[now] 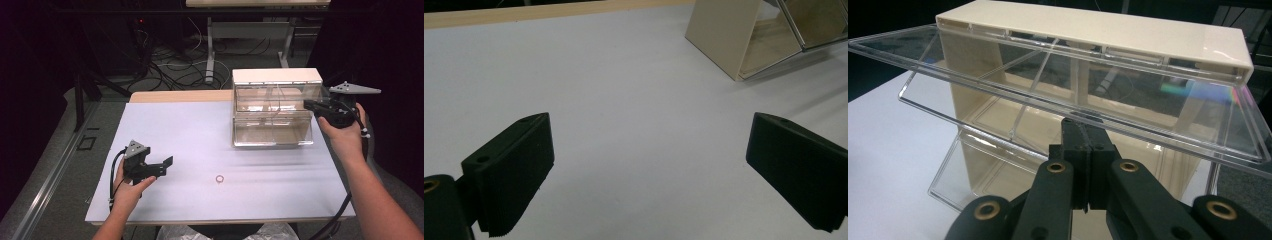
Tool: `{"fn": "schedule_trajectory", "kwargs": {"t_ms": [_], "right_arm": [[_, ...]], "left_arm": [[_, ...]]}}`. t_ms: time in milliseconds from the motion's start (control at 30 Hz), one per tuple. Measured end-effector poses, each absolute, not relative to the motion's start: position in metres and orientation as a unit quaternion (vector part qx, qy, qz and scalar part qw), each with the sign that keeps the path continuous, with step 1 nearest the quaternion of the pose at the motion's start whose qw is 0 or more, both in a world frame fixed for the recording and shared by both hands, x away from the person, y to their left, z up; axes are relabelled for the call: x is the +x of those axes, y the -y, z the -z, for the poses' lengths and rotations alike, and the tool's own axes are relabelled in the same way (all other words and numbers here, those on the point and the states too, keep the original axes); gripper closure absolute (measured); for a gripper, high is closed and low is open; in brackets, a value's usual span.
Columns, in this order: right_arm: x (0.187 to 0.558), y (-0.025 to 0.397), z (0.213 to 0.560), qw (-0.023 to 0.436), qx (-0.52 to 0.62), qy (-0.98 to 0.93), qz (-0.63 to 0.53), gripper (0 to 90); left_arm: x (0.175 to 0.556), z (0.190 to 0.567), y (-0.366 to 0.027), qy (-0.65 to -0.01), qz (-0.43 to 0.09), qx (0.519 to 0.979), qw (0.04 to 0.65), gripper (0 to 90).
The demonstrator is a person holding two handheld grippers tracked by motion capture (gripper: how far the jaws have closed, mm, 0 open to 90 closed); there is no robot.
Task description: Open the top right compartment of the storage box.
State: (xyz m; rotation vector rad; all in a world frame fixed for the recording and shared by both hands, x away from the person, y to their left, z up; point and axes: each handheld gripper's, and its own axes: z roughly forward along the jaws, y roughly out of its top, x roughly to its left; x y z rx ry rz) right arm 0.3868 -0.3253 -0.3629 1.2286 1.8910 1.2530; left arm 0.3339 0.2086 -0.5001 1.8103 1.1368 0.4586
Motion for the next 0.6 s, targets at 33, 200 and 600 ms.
{"fn": "schedule_trajectory", "kwargs": {"t_ms": [33, 200, 600], "right_arm": [[0.387, 0.325, 0.362, 0.276, 0.457, -0.706, -0.466, 90.0], [0.388, 0.325, 0.359, 0.277, 0.459, -0.705, -0.465, 90.0], [0.391, 0.324, 0.354, 0.28, 0.462, -0.699, -0.469, 90.0]], "left_arm": [[0.334, 0.5, -0.207, -0.461, -0.185, 0.737, 0.458, 6.4], [0.334, 0.501, -0.205, -0.457, -0.186, 0.74, 0.457, 8.5], [0.332, 0.502, -0.196, -0.447, -0.182, 0.751, 0.45, 16.5]]}}
